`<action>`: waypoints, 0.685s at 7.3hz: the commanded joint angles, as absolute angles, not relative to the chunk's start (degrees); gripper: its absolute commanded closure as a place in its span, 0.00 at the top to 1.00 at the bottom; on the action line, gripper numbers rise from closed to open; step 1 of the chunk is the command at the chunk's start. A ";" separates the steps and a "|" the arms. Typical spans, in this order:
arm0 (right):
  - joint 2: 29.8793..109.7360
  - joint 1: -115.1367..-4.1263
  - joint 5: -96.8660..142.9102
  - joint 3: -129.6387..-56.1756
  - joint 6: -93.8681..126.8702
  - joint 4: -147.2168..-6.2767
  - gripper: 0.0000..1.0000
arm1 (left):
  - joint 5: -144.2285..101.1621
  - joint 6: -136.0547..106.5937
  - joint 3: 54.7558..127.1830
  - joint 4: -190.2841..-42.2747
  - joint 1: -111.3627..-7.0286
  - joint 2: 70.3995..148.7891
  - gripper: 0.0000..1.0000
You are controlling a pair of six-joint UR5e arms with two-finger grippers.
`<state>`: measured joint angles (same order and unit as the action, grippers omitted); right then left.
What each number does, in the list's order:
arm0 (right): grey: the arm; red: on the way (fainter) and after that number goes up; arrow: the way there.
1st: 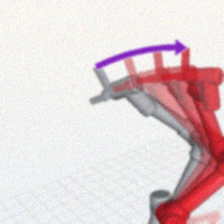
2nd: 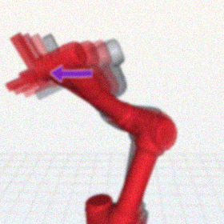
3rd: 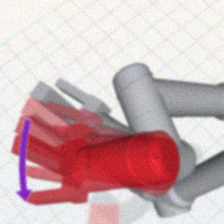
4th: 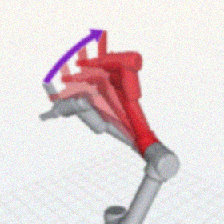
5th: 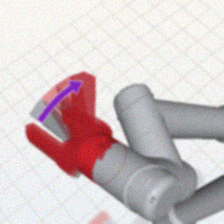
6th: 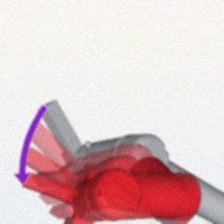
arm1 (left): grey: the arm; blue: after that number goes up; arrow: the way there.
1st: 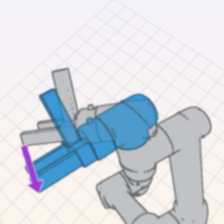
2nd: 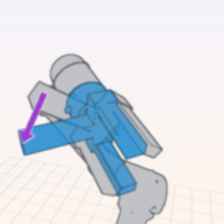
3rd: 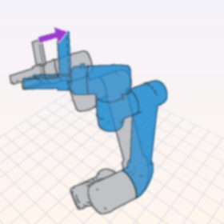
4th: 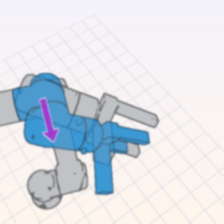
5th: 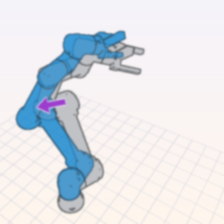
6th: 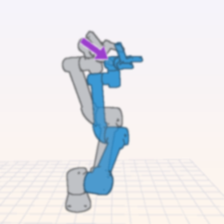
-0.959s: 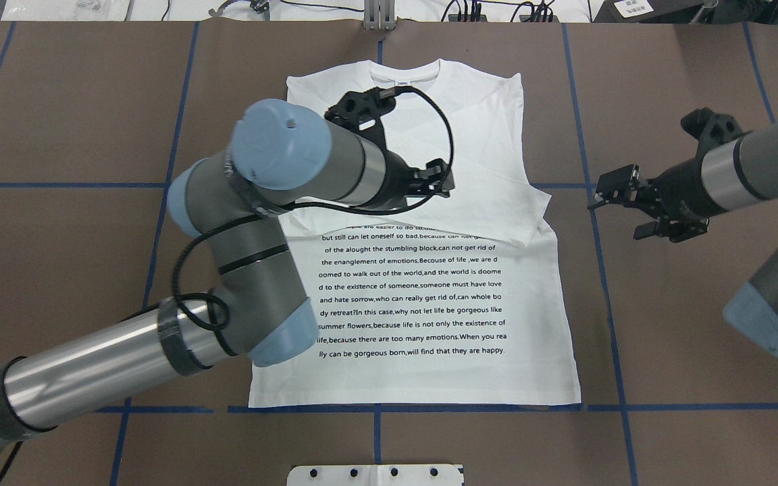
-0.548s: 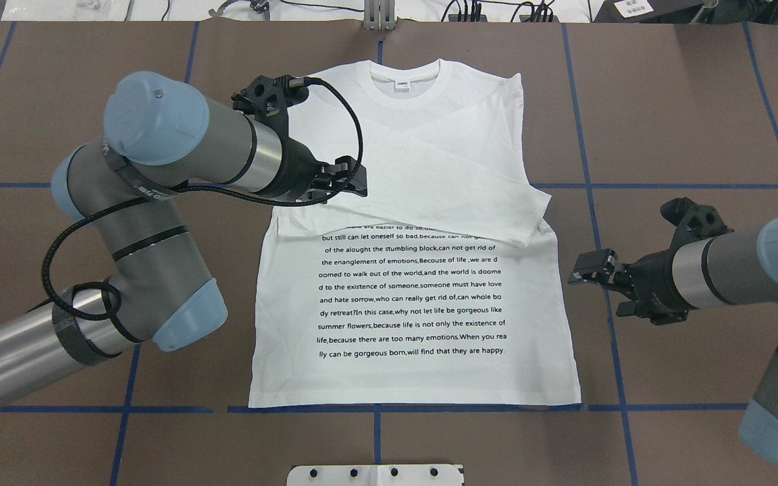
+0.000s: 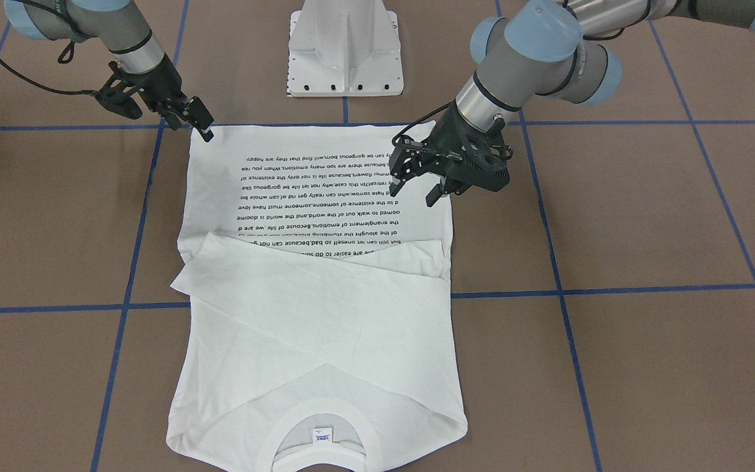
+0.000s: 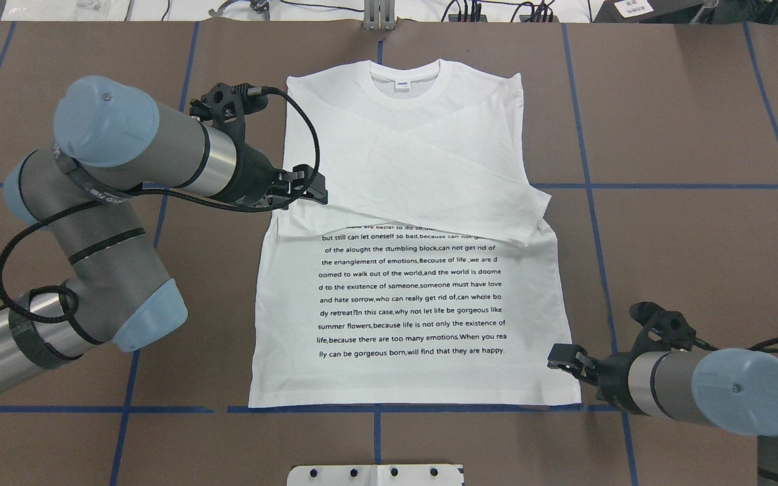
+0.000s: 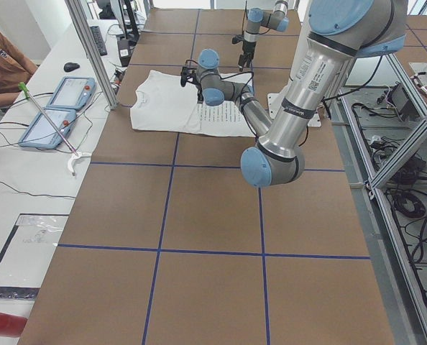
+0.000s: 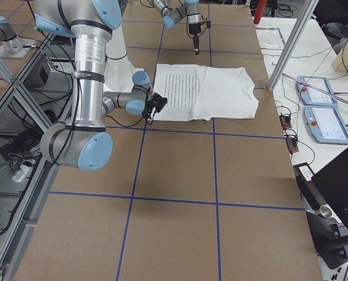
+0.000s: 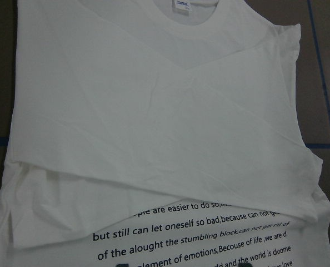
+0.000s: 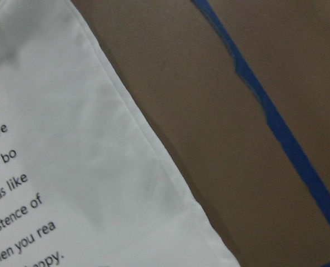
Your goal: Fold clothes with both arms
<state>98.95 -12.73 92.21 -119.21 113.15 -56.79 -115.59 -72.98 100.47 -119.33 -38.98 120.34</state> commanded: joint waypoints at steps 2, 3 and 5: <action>101.07 -8.36 88.51 -119.44 114.95 -56.95 0.88 | -116.10 -73.04 100.46 -119.62 -38.94 120.15 0.73; 101.07 -6.96 87.72 -119.44 116.70 -56.95 0.85 | -116.02 -72.95 100.11 -119.71 -39.02 120.15 0.73; 101.07 -6.94 87.45 -119.80 116.72 -56.95 0.75 | -116.10 -72.95 100.02 -119.79 -39.02 120.15 0.73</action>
